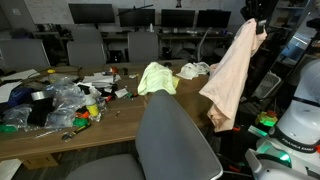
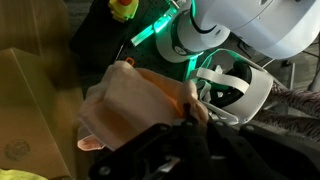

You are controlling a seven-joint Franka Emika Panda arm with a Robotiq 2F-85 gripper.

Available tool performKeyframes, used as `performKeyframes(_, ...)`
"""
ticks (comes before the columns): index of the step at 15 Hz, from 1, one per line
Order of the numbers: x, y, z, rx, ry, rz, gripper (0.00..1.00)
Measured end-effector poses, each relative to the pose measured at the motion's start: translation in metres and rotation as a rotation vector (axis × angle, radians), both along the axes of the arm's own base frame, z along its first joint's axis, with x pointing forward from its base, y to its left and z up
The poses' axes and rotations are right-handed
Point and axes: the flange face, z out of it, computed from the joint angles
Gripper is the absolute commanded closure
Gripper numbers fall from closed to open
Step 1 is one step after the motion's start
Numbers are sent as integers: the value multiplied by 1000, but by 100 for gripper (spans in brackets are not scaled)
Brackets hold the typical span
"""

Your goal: Move all the clothes from the box to the backrest of the chair

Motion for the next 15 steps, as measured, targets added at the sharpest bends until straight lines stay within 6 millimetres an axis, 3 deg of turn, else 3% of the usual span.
performKeyframes(6,30,62,-15,-68,-7,110,98)
performKeyframes(15,58,132,-33,-107,-20,167,98)
